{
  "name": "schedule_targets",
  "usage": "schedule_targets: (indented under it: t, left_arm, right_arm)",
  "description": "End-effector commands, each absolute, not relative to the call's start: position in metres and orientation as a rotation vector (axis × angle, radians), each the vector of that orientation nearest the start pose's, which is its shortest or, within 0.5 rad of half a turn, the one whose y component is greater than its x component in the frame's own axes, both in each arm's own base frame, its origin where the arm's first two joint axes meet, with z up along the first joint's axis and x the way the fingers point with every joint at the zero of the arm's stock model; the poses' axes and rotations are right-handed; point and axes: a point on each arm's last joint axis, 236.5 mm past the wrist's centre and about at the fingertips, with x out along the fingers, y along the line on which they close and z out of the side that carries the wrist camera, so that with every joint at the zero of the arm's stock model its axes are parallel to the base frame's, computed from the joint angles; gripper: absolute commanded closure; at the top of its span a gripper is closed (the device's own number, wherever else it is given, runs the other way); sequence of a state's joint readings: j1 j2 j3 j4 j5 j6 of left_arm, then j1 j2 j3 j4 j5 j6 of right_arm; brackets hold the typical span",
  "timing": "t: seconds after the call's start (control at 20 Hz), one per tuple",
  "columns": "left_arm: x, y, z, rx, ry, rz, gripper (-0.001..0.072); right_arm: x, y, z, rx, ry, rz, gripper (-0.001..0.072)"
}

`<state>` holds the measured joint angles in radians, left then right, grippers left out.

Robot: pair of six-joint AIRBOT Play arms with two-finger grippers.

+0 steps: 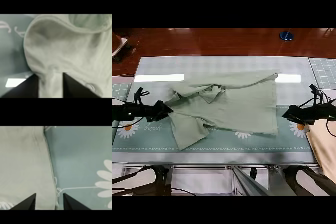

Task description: Fold the shirts.

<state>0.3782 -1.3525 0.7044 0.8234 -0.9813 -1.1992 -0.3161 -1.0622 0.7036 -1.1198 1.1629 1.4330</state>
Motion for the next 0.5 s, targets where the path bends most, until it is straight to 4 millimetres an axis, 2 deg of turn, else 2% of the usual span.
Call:
schedule_targets:
  t: [0.0,0.1,0.15,0.3,0.45]
  left_arm:
    - [0.338,-0.019,-0.107,-0.757,1.303,-0.094,0.0695]
    - [0.337,-0.023,-0.103,-0.756,1.314,-0.117,0.069]
    - [0.336,-0.024,-0.102,-0.752,1.319,-0.127,0.069]
    - [0.336,-0.024,-0.102,-0.746,1.321,-0.132,0.069]
    - [0.335,-0.025,-0.102,-0.747,1.324,-0.134,0.069]
  right_arm:
    - [0.271,-0.007,-0.052,0.626,1.383,-0.035,0.0301]
    - [0.263,-0.029,-0.056,0.7,1.383,-0.128,0.0301]
    - [0.252,-0.024,-0.061,0.738,1.421,-0.122,0.0301]
    - [0.214,0.008,-0.078,0.76,1.56,-0.023,0.03]
    - [0.192,0.029,-0.095,0.759,1.631,0.01,0.0301]
